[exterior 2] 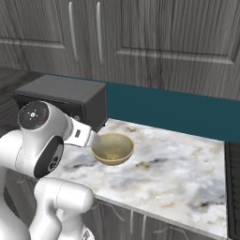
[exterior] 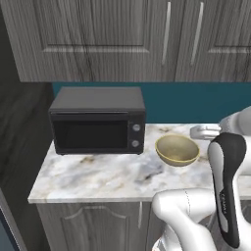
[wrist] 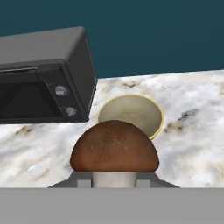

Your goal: Take the steak, mushroom, and squash from the freezer and place them in the bowl on the counter.

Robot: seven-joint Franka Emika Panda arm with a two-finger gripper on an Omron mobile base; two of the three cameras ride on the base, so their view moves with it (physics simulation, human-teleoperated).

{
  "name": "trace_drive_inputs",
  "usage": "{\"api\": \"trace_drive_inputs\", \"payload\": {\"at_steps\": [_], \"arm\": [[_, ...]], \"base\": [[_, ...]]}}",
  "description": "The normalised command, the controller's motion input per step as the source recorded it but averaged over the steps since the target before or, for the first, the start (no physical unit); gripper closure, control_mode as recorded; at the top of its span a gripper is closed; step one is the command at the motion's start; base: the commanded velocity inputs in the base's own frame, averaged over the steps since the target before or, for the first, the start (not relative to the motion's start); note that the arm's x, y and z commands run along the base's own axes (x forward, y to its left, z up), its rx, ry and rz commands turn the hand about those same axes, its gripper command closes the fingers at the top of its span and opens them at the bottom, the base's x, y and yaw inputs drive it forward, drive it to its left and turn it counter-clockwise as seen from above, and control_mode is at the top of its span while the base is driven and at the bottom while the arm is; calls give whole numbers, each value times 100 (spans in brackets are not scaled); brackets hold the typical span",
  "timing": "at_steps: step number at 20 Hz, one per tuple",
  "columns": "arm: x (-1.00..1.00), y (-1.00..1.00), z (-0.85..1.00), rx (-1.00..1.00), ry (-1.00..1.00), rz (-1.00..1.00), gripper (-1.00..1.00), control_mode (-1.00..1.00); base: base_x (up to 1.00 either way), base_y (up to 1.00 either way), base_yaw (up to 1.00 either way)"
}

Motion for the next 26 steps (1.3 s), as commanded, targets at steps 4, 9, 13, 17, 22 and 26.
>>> {"api": "trace_drive_inputs", "payload": {"at_steps": [4, 9, 13, 17, 22, 26], "arm": [[10, -11, -72, 0, -14, 0, 100, -100], [51, 0, -50, 0, 0, 0, 100, -100], [54, 0, -69, 0, 0, 0, 100, -100], [35, 0, -69, 0, 0, 0, 100, -100], [50, 0, -65, 0, 0, 0, 100, -100], [63, 0, -39, 0, 11, 0, 100, -100]], "base": [[0, 0, 0], [0, 0, 0], [0, 0, 0], [0, 0, 0], [0, 0, 0], [0, 0, 0]]}}
